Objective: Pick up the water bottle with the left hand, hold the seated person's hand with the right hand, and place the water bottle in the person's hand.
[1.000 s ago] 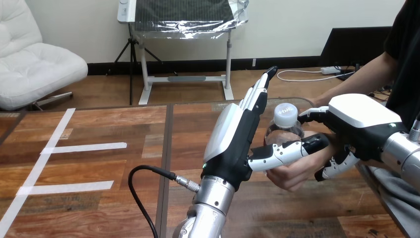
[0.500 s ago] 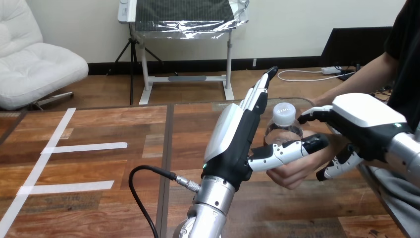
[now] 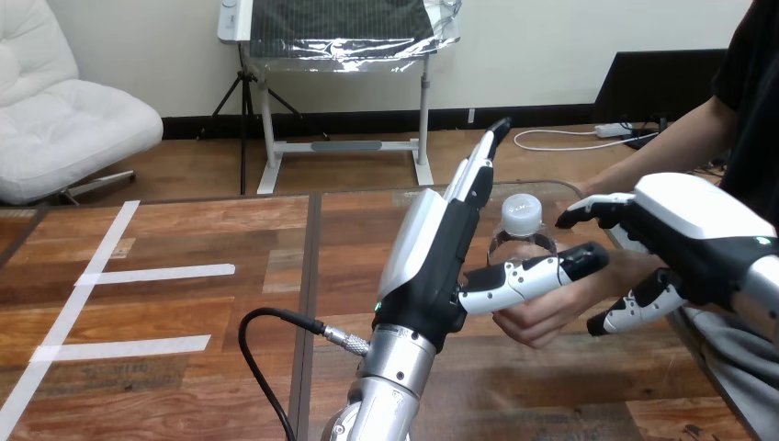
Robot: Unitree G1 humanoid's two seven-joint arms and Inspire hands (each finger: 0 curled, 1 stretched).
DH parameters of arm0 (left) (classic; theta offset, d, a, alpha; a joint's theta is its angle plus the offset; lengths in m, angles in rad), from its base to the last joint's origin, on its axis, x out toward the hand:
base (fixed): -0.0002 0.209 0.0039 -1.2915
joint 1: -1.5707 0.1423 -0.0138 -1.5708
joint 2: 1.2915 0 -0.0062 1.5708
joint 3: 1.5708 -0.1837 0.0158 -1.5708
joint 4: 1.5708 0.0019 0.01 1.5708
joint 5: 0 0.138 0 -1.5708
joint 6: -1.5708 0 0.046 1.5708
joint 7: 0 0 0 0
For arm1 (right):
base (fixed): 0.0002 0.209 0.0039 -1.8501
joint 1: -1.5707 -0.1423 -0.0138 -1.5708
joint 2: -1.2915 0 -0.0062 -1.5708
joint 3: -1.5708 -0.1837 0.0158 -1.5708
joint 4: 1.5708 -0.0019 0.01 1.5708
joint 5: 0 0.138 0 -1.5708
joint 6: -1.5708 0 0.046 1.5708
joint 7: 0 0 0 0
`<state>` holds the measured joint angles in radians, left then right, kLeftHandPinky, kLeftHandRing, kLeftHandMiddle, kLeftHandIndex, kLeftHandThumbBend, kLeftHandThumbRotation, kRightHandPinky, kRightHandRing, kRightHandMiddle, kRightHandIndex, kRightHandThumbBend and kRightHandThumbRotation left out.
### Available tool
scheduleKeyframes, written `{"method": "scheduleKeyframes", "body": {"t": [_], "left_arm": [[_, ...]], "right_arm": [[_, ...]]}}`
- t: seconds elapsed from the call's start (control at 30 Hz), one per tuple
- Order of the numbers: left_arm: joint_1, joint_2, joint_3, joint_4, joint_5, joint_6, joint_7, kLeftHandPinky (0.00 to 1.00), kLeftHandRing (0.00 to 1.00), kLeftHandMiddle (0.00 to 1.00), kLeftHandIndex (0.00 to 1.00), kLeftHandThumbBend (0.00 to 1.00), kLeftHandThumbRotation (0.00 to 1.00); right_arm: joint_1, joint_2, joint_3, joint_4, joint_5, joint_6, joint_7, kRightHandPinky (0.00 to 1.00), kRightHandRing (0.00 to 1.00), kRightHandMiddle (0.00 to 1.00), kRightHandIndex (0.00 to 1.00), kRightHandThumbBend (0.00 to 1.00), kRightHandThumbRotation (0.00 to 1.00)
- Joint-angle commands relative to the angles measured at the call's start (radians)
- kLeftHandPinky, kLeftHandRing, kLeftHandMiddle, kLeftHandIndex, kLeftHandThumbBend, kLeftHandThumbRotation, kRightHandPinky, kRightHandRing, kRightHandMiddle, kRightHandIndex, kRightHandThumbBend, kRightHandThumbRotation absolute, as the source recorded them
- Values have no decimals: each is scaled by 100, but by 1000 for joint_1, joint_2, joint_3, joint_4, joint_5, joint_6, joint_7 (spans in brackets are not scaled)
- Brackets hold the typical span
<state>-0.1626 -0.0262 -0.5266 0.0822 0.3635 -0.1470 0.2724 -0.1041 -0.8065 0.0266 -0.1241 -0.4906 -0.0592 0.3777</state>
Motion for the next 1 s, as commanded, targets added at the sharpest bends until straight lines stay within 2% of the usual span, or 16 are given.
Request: {"method": "scheduleKeyframes", "body": {"t": [0.0,0.27,0.47,0.77,0.97], "left_arm": [[4,-85,2,-93,4,-30,21,89,96,98,98,81,66],[47,-58,2,-157,-2,-14,4,88,93,96,96,71,71],[85,-48,9,-193,-40,-30,-14,87,92,95,94,64,73],[150,-27,20,-236,-97,-62,-44,85,90,93,91,57,73],[205,-11,27,-281,-116,-55,-68,86,90,93,90,54,72]], "right_arm": [[23,35,-68,-128,34,26,-19,70,80,84,80,73,0],[86,79,-93,-225,33,74,-35,69,78,82,78,68,0],[123,117,-104,-292,37,109,-38,69,78,81,78,65,0],[175,181,-115,-352,48,90,-73,67,77,80,76,63,0],[209,228,-110,-378,60,66,-109,66,76,80,76,61,0]]}}
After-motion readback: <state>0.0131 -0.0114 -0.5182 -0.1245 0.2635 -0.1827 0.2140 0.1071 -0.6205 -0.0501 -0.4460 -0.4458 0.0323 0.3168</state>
